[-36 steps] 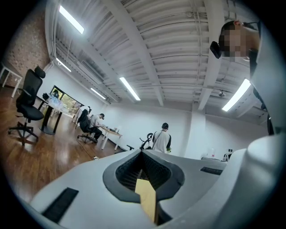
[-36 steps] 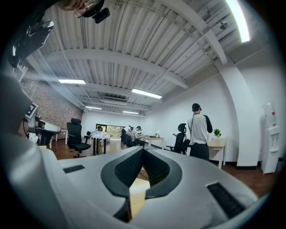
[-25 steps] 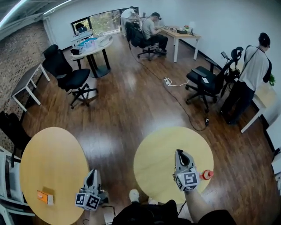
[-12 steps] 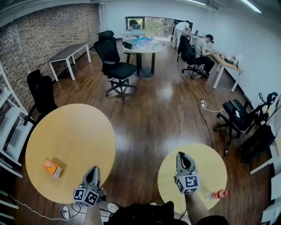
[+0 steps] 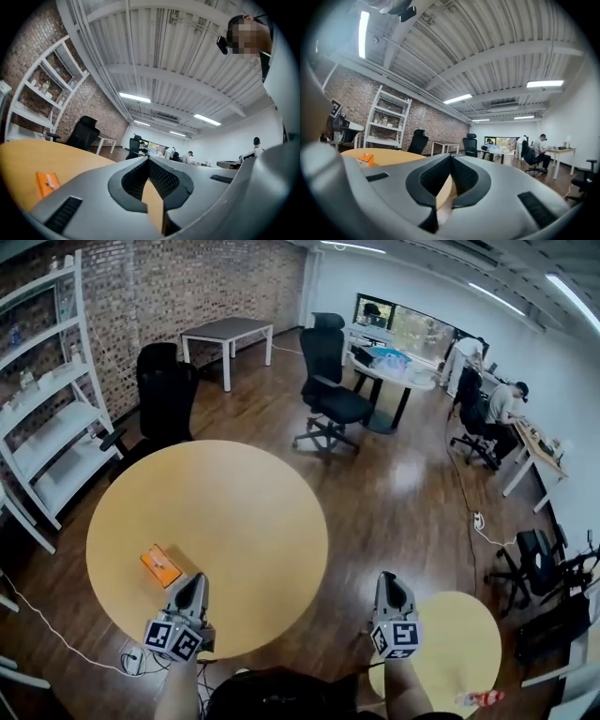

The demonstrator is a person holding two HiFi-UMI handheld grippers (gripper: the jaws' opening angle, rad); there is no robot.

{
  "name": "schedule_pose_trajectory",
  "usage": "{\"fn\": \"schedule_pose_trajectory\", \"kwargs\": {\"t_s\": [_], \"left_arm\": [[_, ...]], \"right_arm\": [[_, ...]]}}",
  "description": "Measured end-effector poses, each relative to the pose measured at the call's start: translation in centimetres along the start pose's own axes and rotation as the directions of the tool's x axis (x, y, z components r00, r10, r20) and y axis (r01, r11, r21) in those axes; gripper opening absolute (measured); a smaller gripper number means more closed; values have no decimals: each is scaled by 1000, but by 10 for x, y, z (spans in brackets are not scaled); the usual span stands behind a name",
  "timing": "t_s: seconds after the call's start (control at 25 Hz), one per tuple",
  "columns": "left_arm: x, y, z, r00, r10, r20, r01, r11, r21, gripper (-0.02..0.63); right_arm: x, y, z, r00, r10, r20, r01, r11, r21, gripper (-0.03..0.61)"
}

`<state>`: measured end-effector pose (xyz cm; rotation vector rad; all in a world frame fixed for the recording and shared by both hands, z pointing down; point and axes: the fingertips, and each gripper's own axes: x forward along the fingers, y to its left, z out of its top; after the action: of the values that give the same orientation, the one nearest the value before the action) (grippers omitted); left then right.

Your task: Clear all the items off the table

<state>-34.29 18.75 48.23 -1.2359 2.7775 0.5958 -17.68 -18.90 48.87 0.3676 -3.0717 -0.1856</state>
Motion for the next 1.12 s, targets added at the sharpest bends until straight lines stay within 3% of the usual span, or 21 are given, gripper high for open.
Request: {"fn": "schedule_pose_trajectory", "kwargs": {"t_s": [0.12,0.24,0.36,0.44,0.6,0.72,0.88,1.04,1.12], "left_arm": [[-59,67,35,984,168,58,-170,985,35,-9],[-127,117,66,926,356,123,-365,929,61,-9],[-194,140,91,854,490,176,-508,858,74,-9],[-239,146,100,790,576,209,-600,797,71,-9],[-317,142,107,646,715,268,-749,661,41,-9],[-343,134,105,577,766,283,-803,596,21,-9],[-351,120,98,530,801,277,-833,553,-4,-9],[-360,114,87,497,830,251,-856,516,-11,-9],[-360,110,80,490,840,232,-861,508,-21,-9]], "right_arm": [[61,83,9,985,170,4,-170,985,-5,3],[112,171,19,935,354,18,-354,935,-8,3],[140,261,27,855,518,26,-518,855,4,3],[149,322,27,786,618,23,-619,786,6,5],[155,431,11,639,767,-47,-768,640,3,160],[158,474,-6,571,814,-107,-816,577,30,258],[170,506,-31,508,835,-211,-844,532,74,329],[179,529,-62,484,822,-301,-835,537,123,365],[182,534,-83,467,804,-367,-827,544,140,422]]}}
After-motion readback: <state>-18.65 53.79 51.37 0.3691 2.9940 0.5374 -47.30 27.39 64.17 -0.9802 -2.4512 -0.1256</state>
